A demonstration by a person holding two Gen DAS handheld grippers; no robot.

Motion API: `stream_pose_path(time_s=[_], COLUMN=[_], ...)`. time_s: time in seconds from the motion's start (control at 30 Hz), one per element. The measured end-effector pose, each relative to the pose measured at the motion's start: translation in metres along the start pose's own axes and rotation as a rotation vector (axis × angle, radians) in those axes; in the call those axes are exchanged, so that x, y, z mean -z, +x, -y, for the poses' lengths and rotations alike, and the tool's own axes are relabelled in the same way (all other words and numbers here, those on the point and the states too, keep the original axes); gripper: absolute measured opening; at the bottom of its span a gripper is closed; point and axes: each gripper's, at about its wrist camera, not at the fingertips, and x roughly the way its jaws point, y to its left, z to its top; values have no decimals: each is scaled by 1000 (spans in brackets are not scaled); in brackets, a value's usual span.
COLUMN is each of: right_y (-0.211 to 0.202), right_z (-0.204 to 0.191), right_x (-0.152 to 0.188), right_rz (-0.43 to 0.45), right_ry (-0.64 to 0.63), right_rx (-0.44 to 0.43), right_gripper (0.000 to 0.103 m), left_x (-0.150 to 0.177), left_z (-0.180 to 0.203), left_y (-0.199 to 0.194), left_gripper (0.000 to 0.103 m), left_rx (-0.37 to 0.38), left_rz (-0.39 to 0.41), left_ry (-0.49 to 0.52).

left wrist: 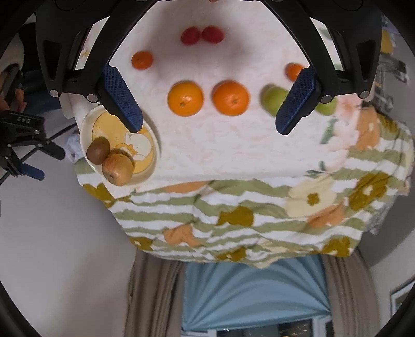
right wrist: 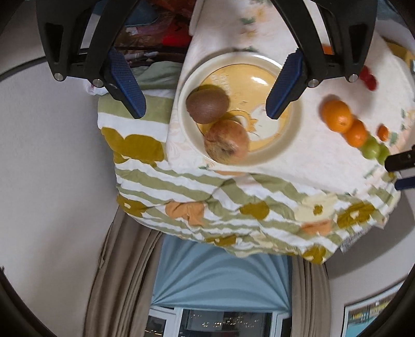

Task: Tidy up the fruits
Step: 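Move both open tools back toward the fruit row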

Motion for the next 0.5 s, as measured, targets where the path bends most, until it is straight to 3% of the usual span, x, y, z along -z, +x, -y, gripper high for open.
stream_pose_path(time_s=[0.27,0.5], right_y=[-41,-55], right_z=[-36,-92], right_x=[5,23], right_rz=[5,0], right_ry=[53,95], right_rx=[-29,-46], right_gripper=[92,92], left_x=[20,47], left_z=[-43,-101], left_y=[-48,-57], left_gripper=[103,103], left_rx=[-55,-27], left_rz=[25,-2], left_ry=[-35,-73])
